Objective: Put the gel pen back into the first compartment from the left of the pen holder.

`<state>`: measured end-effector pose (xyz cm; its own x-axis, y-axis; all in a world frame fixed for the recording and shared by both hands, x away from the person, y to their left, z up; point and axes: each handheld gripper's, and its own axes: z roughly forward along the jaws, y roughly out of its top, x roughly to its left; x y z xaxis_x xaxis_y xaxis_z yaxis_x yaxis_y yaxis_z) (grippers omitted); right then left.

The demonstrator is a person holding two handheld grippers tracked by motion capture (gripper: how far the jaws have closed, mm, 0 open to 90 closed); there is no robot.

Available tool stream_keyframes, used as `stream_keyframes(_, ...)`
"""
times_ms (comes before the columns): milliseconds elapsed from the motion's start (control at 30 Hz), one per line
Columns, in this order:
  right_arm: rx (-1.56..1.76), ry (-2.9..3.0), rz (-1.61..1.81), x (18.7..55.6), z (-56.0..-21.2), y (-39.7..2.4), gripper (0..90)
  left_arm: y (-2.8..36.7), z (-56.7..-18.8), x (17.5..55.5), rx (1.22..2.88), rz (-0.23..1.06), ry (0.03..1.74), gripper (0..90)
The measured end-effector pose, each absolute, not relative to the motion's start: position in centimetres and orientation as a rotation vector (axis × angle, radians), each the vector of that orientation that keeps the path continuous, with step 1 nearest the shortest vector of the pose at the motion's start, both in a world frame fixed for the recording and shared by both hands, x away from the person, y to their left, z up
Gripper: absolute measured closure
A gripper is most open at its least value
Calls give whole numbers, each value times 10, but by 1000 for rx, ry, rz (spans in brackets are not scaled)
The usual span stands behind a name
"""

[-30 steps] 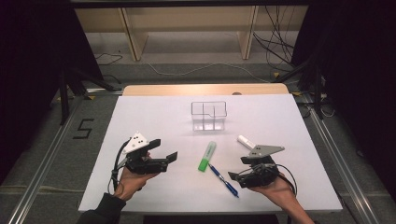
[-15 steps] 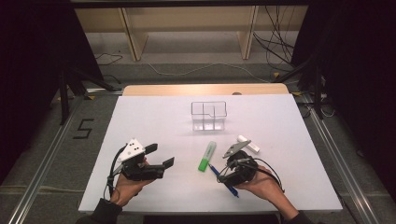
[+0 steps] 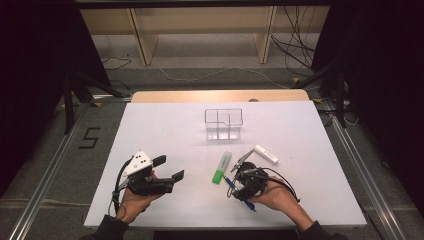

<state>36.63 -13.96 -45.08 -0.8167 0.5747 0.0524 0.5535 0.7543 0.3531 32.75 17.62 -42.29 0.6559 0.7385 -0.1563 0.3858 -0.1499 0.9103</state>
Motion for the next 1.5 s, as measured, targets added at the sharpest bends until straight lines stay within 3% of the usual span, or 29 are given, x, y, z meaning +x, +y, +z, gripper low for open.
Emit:
stream_keyframes(433,923,2915,460,369,-454,-132,552,176,-422,327,1767,396,903,159)
stream_keyframes(933,914,2944,313,375,-457,-123,712,175,-423,328,1769,395,904,159)
stream_keyframes(1500,862,2962,234,379,-457,-116,793,174,-423,327,1772,394,899,159)
